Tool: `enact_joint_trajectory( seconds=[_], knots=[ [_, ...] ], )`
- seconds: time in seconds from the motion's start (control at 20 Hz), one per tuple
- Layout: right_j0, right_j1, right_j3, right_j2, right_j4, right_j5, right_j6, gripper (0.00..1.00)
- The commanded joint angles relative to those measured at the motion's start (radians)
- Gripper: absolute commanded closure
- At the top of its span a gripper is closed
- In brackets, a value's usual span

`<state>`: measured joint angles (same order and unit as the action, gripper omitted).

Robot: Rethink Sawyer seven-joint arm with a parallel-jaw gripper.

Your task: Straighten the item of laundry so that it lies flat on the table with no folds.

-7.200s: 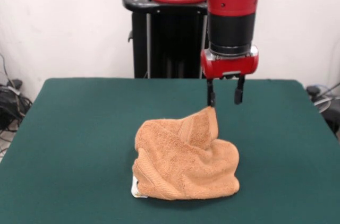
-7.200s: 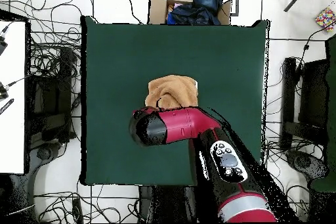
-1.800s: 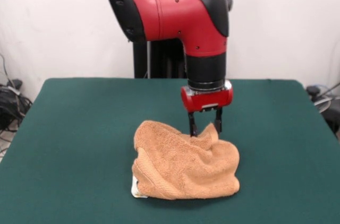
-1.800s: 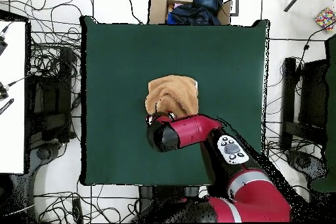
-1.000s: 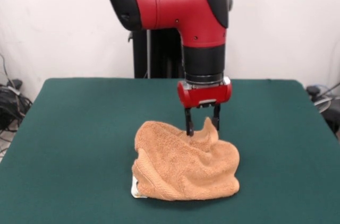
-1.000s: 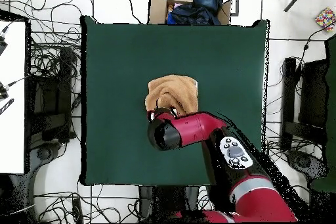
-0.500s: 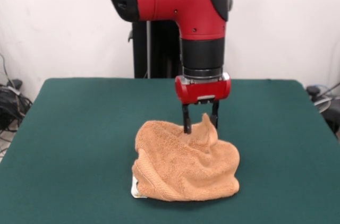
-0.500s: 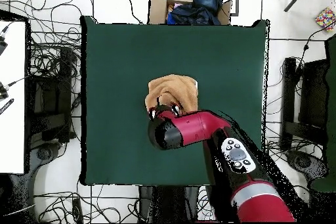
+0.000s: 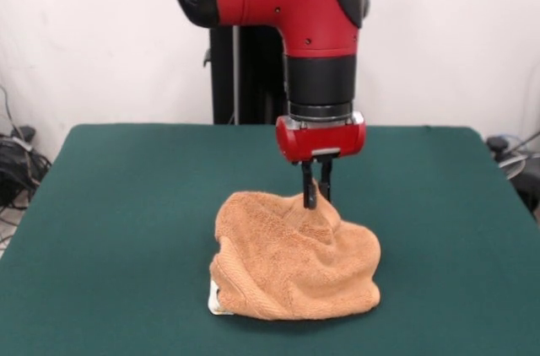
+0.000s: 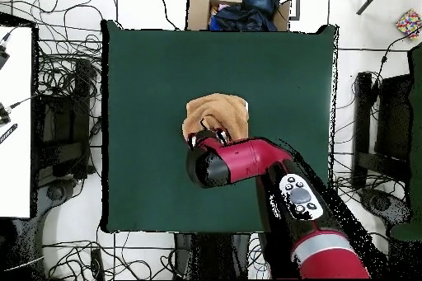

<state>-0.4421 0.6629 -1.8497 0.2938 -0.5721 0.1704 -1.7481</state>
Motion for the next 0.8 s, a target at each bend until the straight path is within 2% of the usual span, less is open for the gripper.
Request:
enact_joint_trajectory(
  seconds=[0.05, 0.2, 0.3, 0.6, 0.8],
  knots=[
    [0.000, 0.030, 0.015, 0.007, 0.023, 0.077, -0.066, 1.00],
    [-0.004, 0.043, 0.018, 0.021, 0.040, 0.102, -0.060, 1.00],
    [-0.013, 0.085, -0.003, 0.044, 0.065, 0.130, -0.056, 1.00],
    [-0.076, 0.345, -0.102, 0.175, 0.266, 0.350, 0.012, 1.00],
    [-0.079, 0.440, -0.103, 0.203, 0.373, 0.472, 0.032, 1.00]
  ],
)
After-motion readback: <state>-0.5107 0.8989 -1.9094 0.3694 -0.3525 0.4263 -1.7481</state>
